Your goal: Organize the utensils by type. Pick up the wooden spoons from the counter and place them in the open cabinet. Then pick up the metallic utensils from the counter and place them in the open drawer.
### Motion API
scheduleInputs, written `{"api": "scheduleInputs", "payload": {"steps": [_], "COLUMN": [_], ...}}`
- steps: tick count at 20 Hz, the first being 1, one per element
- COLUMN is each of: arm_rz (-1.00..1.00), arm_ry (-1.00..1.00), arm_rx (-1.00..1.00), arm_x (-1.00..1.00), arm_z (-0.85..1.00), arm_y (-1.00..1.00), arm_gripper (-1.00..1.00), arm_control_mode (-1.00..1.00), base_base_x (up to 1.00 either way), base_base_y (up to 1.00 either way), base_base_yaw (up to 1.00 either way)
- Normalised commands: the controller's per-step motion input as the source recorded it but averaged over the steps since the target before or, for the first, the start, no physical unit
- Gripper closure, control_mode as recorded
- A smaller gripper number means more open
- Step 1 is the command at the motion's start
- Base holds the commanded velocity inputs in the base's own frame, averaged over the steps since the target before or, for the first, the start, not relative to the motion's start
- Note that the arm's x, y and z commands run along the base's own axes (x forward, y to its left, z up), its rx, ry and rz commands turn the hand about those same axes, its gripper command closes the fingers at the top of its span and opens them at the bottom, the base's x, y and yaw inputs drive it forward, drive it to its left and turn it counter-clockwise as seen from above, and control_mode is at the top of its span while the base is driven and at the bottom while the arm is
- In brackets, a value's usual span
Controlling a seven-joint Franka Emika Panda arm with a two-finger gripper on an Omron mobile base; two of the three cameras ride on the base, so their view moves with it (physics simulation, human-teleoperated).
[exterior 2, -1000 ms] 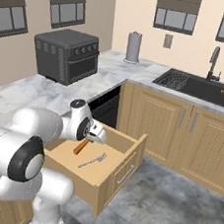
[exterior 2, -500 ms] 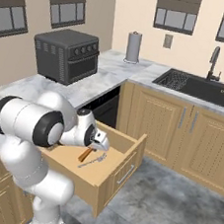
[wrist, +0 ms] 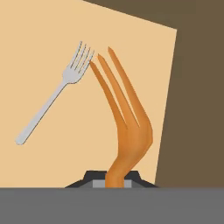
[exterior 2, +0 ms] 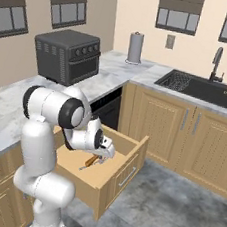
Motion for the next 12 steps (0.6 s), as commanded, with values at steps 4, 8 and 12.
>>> {"api": "scheduleInputs", "payload": {"steps": [4,8,12], "arm_rz": [-0.01,0.0,0.0], "arm_ry": [0.0,0.0,0.0], "arm_rx": [0.0,0.0,0.0], "arm_x": [0.46,0.48,0.37], "arm_z": [-0.47,-0.58,-0.64], "arm_y": [-0.05,0.0,-0.03], "arm_gripper": [1.0,1.0,1.0], "arm_control_mode": [-1.0,-1.0,-1.0], "base_base_x": [0.0,0.0,0.0], "base_base_y": [0.0,0.0,0.0], "base_base_yaw": [0.0,0.0,0.0]}}
